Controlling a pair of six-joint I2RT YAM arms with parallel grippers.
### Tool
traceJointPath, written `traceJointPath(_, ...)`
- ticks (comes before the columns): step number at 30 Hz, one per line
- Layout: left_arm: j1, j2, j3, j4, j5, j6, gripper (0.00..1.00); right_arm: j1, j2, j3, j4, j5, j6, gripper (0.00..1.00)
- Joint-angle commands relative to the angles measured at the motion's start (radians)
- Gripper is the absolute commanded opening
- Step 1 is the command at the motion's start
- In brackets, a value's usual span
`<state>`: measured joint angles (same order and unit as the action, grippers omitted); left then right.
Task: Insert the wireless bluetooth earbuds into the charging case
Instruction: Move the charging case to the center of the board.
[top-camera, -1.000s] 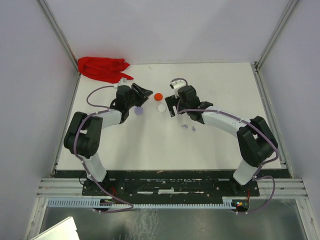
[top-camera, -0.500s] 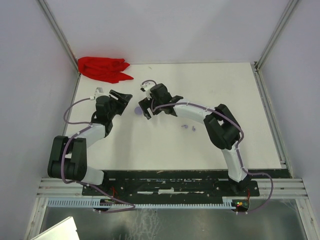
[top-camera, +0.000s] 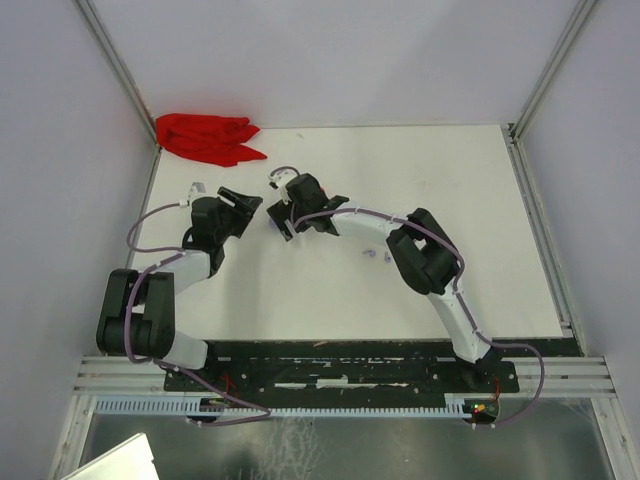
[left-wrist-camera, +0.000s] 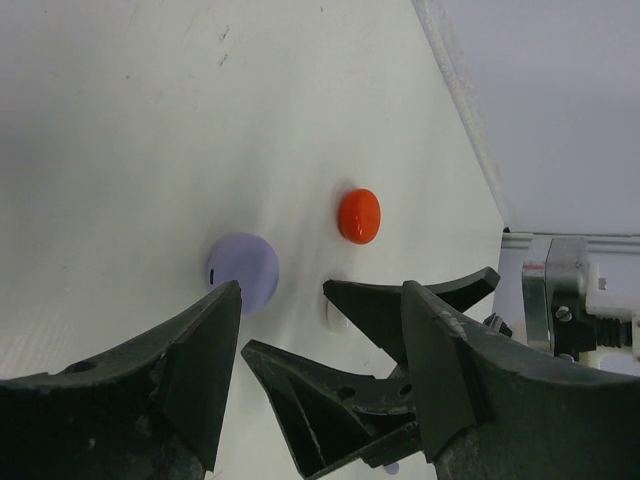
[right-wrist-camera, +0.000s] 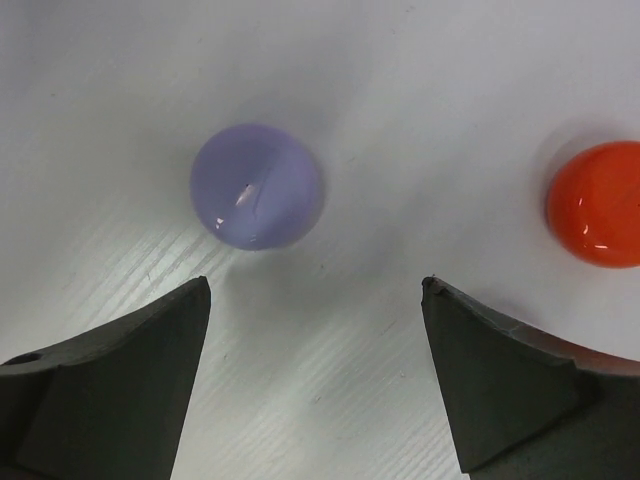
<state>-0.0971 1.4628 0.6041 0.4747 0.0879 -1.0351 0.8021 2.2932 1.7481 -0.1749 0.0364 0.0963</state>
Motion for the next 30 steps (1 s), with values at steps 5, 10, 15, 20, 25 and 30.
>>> traceJointPath(5, 0.017, -0.037, -0.017, 0.03, 0.0, 0.051, 0.71, 0.006, 0.058, 0.096, 0.044, 0.067, -0.051, 0.95)
traceJointPath(10, 0.03, -0.018, -0.019, 0.05, 0.03, 0.04, 0.71, 0.008, 0.08, 0.121, 0.035, 0.088, -0.064, 0.95)
traceJointPath(15, 0.035, -0.022, -0.019, 0.051, 0.036, 0.041, 0.71, 0.007, 0.098, 0.143, 0.046, 0.122, -0.068, 0.96)
traceJointPath(20, 0.042, -0.022, -0.023, 0.045, 0.041, 0.045, 0.71, 0.005, 0.131, 0.188, 0.052, 0.141, -0.065, 0.96)
traceJointPath(25, 0.049, -0.024, -0.034, 0.049, 0.047, 0.045, 0.71, 0.0, 0.159, 0.253, 0.04, 0.176, -0.047, 0.97)
traceJointPath(30, 0.056, -0.021, -0.035, 0.051, 0.052, 0.043, 0.71, -0.014, 0.189, 0.321, 0.029, 0.213, 0.006, 0.97)
